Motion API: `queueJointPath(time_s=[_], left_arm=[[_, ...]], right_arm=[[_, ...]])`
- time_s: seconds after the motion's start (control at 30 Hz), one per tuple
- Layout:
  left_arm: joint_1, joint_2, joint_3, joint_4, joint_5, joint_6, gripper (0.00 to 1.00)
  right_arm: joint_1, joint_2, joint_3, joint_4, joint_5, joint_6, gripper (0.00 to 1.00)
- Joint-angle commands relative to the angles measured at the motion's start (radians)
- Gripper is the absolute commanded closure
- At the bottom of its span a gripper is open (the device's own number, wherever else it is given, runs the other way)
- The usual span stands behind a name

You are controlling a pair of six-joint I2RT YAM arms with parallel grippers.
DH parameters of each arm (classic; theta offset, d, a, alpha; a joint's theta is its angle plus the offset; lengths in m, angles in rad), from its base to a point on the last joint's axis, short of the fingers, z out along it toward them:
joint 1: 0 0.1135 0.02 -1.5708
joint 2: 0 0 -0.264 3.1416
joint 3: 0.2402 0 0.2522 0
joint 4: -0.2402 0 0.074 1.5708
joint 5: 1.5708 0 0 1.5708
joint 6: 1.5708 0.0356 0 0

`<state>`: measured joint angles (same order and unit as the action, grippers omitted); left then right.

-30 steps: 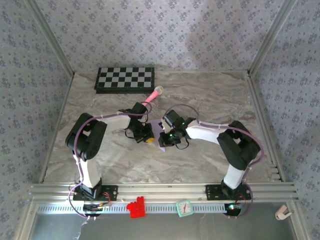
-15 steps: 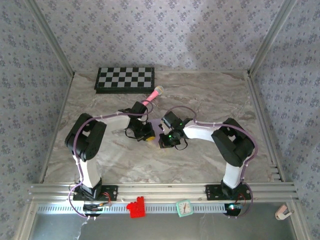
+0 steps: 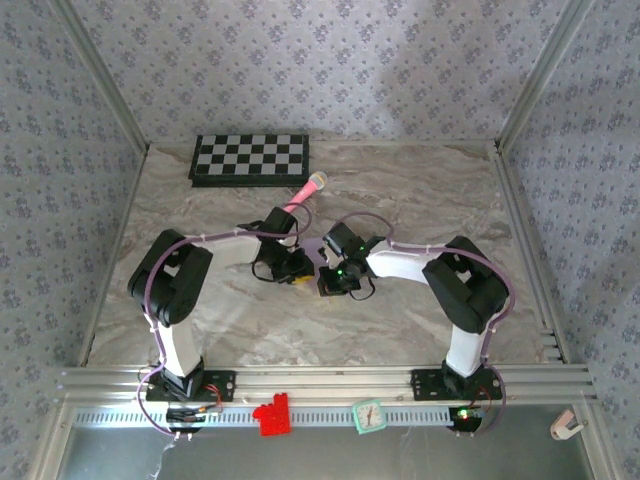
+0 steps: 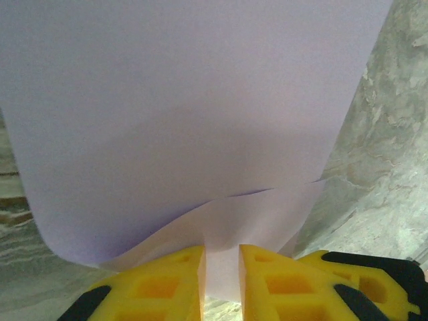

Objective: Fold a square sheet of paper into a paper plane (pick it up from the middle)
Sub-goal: Third fold the triangle at the center of the table.

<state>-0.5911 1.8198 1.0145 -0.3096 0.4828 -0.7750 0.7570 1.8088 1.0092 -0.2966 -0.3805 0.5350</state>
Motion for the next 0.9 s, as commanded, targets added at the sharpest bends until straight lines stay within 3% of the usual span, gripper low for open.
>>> queueJointPath(time_s=[0.0, 0.33, 0.73, 0.87], left_arm=[[-0.005, -0.008, -0.014, -0.003, -0.081, 0.023, 0.79], [0.022, 0.004, -0.052, -0.024, -0.253, 0.077, 0.82], [0.165, -0.072, -0.078, 0.025, -0.262, 0.216, 0.79], [0.169, -0.12, -0.053, 0.005, -0.236, 0.21, 0.79]], right_arm=[[0.001, 0.046, -0.011, -0.039, 0.036, 0.02, 0.92], [-0.001, 0.053, -0.062, -0.062, 0.074, 0.064, 0.93], [-0.025, 0.065, -0.068, -0.067, 0.075, 0.085, 0.93], [-0.028, 0.062, -0.063, -0.068, 0.067, 0.086, 0.93]])
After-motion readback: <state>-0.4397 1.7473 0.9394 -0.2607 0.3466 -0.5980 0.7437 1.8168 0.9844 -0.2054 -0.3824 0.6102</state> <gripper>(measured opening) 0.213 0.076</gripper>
